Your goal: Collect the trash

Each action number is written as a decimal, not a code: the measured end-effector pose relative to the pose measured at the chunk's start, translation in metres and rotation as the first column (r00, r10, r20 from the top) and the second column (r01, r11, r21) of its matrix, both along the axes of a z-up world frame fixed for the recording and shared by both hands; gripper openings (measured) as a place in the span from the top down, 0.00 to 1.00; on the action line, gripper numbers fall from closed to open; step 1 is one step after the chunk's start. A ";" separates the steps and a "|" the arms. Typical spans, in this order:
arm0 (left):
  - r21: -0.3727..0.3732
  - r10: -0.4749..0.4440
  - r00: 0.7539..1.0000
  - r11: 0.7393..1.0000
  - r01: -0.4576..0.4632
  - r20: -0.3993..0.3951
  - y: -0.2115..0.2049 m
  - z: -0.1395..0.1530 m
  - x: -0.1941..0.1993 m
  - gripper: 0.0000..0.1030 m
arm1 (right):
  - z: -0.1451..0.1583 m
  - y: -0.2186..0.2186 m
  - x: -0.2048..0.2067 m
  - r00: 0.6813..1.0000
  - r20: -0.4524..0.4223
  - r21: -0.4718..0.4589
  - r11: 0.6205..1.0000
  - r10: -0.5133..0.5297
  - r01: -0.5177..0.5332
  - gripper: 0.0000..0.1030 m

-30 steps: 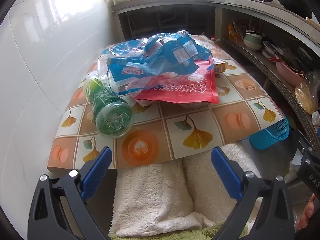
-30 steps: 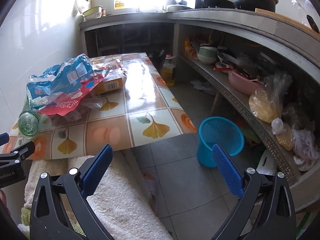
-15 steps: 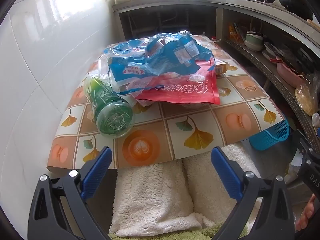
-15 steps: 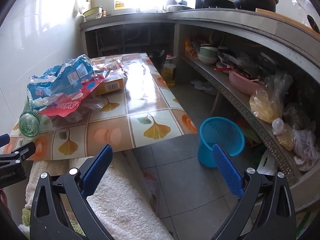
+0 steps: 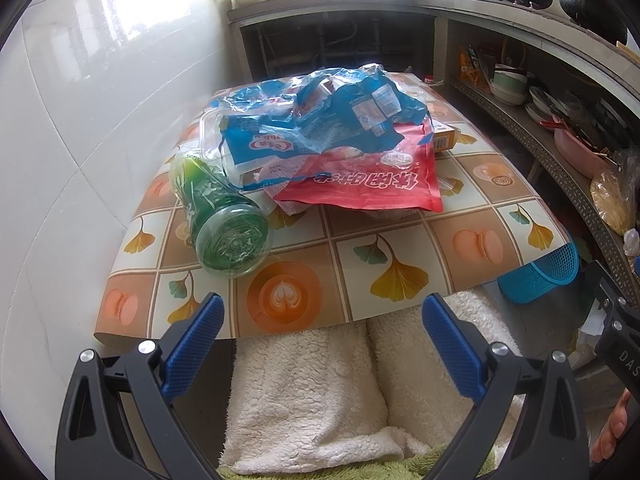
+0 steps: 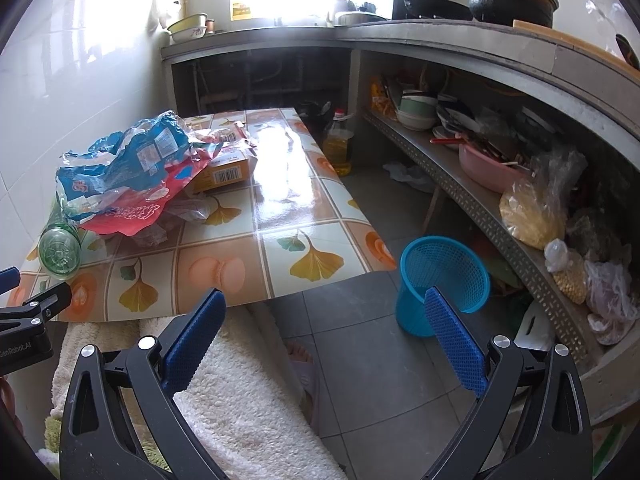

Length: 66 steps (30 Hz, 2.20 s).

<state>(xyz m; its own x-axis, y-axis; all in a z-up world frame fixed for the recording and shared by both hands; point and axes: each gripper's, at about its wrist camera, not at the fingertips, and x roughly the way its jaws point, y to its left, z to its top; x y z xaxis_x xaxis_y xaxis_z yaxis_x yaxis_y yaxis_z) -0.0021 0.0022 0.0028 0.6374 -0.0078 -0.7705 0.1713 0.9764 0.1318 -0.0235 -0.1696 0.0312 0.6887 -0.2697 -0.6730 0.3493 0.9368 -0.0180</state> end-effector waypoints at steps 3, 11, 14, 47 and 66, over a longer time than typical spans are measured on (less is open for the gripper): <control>-0.001 -0.001 1.000 1.000 0.001 0.000 0.002 0.000 0.000 0.06 | 0.000 0.000 0.000 1.000 0.000 -0.001 1.000 0.000 0.000 0.08; -0.001 -0.001 1.000 1.000 0.001 0.000 0.004 0.000 0.002 0.06 | 0.000 0.000 0.000 1.000 0.001 0.000 1.000 0.000 0.000 0.07; 0.001 -0.002 1.000 1.000 0.002 -0.001 0.004 0.002 0.002 0.06 | 0.000 0.000 0.000 1.000 0.000 0.000 1.000 0.001 -0.001 0.07; -0.001 -0.003 1.000 1.000 0.003 -0.008 0.004 -0.006 0.006 0.06 | -0.001 -0.005 0.000 1.000 0.001 0.013 1.000 -0.016 0.016 0.07; -0.028 0.015 0.999 1.000 -0.014 0.040 0.008 0.005 0.032 0.06 | -0.005 -0.025 0.018 1.000 0.011 0.030 0.999 -0.025 0.025 0.07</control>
<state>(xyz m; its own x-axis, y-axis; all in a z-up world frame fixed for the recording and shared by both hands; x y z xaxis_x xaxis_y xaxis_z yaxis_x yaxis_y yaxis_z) 0.0302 0.0099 0.0078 0.6680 -0.0197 -0.7439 0.1526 0.9820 0.1110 -0.0052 -0.1943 0.0265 0.6894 -0.2671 -0.6733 0.3727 0.9279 0.0135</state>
